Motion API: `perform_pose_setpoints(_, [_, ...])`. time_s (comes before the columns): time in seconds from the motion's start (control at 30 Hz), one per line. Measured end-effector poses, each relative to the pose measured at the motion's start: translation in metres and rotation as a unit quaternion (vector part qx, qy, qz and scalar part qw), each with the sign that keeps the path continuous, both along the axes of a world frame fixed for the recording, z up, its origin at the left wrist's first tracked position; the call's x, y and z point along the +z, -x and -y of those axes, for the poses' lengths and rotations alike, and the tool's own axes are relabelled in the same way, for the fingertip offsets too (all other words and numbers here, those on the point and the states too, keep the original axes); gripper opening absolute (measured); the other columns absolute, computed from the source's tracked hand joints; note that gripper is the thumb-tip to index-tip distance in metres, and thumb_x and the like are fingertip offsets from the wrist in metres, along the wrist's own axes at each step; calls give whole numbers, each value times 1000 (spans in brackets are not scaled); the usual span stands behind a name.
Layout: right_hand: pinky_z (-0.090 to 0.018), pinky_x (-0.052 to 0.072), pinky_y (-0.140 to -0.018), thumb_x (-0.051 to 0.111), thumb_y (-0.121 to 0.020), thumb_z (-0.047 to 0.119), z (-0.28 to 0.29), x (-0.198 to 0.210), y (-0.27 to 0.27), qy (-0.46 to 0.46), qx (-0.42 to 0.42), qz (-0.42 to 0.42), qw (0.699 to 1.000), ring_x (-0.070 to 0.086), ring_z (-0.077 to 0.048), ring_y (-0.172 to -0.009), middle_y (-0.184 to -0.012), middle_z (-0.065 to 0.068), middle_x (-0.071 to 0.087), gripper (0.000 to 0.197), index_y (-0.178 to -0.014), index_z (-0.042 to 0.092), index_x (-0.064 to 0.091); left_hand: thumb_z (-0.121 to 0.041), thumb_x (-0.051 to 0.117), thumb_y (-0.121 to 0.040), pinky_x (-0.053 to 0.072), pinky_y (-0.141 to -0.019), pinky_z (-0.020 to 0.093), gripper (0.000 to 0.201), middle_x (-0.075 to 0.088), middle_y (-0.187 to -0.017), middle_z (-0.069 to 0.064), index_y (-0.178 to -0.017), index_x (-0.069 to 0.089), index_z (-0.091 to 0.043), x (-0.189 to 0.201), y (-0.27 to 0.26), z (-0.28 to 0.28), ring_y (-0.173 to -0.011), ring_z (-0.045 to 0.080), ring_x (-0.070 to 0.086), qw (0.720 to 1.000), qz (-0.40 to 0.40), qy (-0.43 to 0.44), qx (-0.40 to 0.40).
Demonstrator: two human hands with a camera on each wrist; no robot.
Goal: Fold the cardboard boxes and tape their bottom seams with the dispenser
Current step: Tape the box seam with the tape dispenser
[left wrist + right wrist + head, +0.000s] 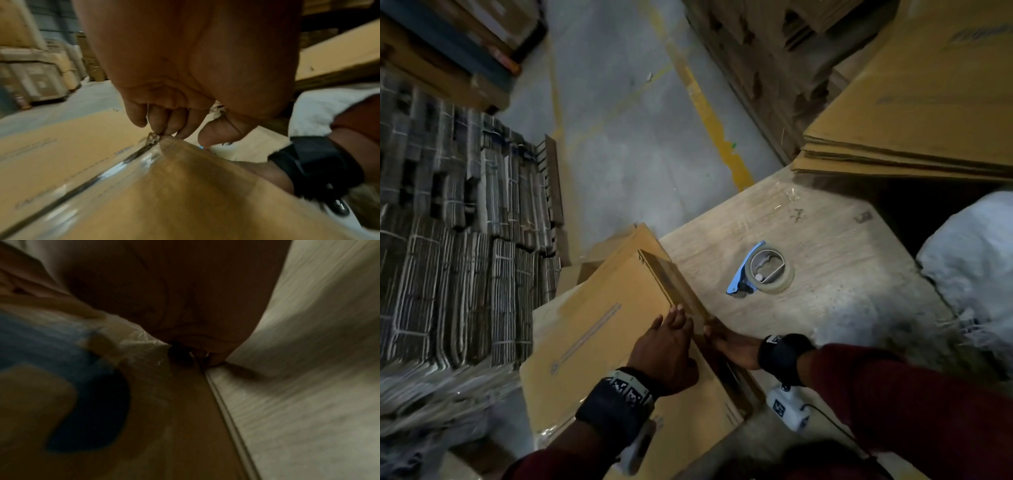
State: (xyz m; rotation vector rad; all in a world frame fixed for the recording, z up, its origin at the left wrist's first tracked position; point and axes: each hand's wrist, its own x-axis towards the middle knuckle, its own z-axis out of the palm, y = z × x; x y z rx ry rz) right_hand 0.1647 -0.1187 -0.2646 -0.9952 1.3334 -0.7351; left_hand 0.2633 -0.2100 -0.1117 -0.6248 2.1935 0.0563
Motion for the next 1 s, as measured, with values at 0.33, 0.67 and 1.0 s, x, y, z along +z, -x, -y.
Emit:
perform_pose_setpoints(0.33, [-28, -5, -125, 36, -104, 32, 18, -24, -15, 17, 69, -88, 994, 8, -27, -156, -169, -14, 7, 74, -162, 16, -7, -70, 37, -99, 24, -126, 46, 102, 1, -172, 20, -162, -2, 0, -29, -14, -16, -160, 31, 6, 942, -110, 99, 301])
perform_pose_setpoints(0.67, [-39, 40, -112, 38, -103, 61, 84, 23, -48, 70, 104, -181, 976, 47, -31, -139, -157, -12, 44, 66, -156, 21, 37, -30, 42, -108, 13, -127, 49, 74, 1, -174, 7, -165, -1, -10, -35, -106, -12, -160, 22, 5, 934, -59, 89, 341])
perform_pose_setpoints(1.0, [-41, 37, -116, 66, -78, 70, 164, 50, -53, 173, 112, -354, 912, 36, -36, -144, -160, -14, 28, 90, -154, 34, 37, -20, 21, -103, 7, -128, 51, 66, 1, -173, 16, -164, -1, -5, -31, -167, -30, -160, 28, 4, 971, -102, 54, 210])
